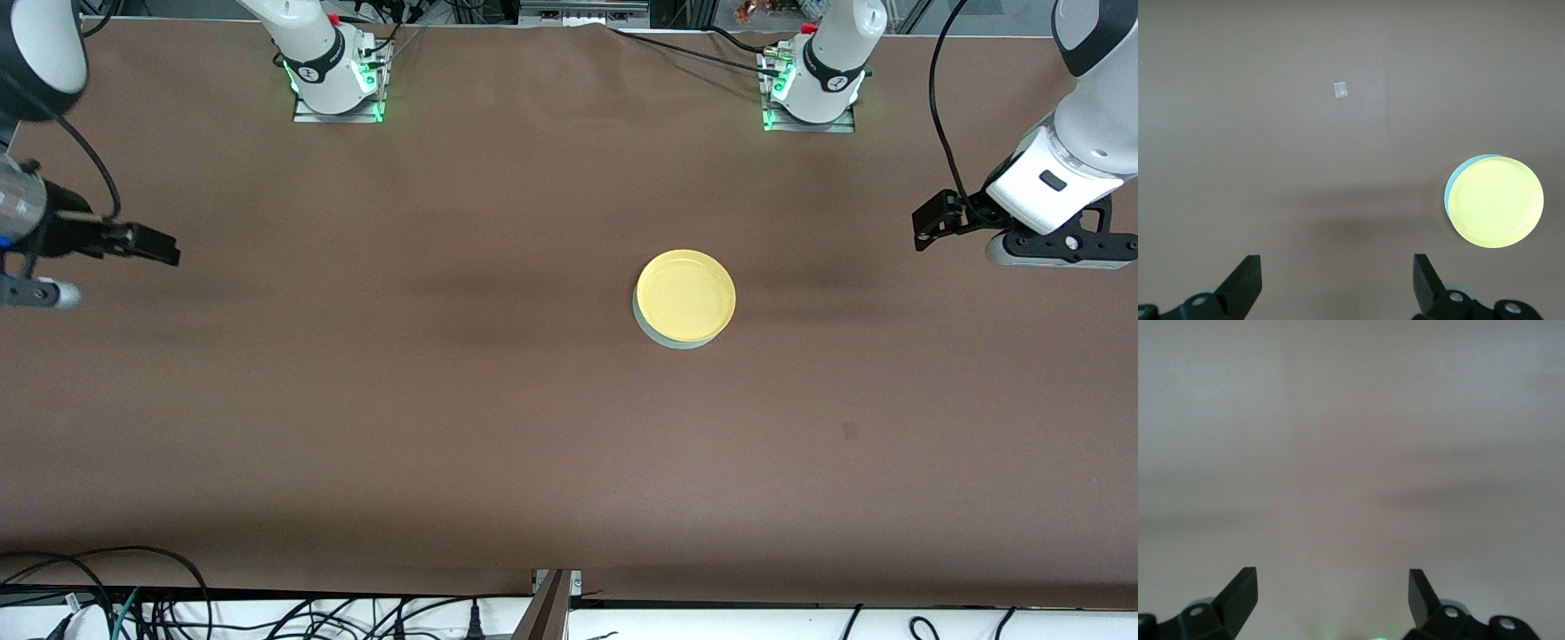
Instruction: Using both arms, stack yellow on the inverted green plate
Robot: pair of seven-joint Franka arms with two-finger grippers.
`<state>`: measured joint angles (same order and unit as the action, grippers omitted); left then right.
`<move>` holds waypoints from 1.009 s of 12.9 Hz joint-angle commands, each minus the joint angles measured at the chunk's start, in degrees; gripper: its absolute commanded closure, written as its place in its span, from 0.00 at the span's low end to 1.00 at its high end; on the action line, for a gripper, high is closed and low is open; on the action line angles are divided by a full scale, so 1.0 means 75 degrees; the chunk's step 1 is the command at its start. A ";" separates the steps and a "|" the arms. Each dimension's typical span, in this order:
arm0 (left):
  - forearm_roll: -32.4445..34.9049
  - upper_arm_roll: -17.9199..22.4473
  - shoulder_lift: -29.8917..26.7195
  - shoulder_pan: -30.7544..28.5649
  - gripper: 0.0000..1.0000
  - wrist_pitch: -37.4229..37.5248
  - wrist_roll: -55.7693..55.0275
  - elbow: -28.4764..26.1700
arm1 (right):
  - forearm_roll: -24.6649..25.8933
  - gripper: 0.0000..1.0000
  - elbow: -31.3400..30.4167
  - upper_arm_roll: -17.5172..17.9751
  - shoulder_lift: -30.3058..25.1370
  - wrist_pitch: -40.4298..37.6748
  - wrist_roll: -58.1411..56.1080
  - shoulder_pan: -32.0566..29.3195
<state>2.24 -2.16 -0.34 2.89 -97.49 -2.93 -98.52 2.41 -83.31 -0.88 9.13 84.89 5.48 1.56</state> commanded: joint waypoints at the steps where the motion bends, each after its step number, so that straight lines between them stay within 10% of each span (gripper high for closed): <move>1: 0.0087 -0.0017 0.0092 -0.0046 0.00 0.0190 0.0144 0.0222 | 0.0136 0.00 -0.0376 0.0059 -0.0572 0.0001 -0.0144 -0.0079; 13: 0.0087 -0.0017 0.0103 -0.0057 0.00 0.0190 0.0156 0.0222 | -0.0005 0.00 -0.0001 -0.0269 -0.0714 -0.0725 -0.0109 -0.0138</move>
<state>2.24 -2.15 -0.25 2.85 -97.43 -2.92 -98.52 2.63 -84.08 -3.08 3.70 80.44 5.36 0.99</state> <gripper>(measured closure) 0.000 0.000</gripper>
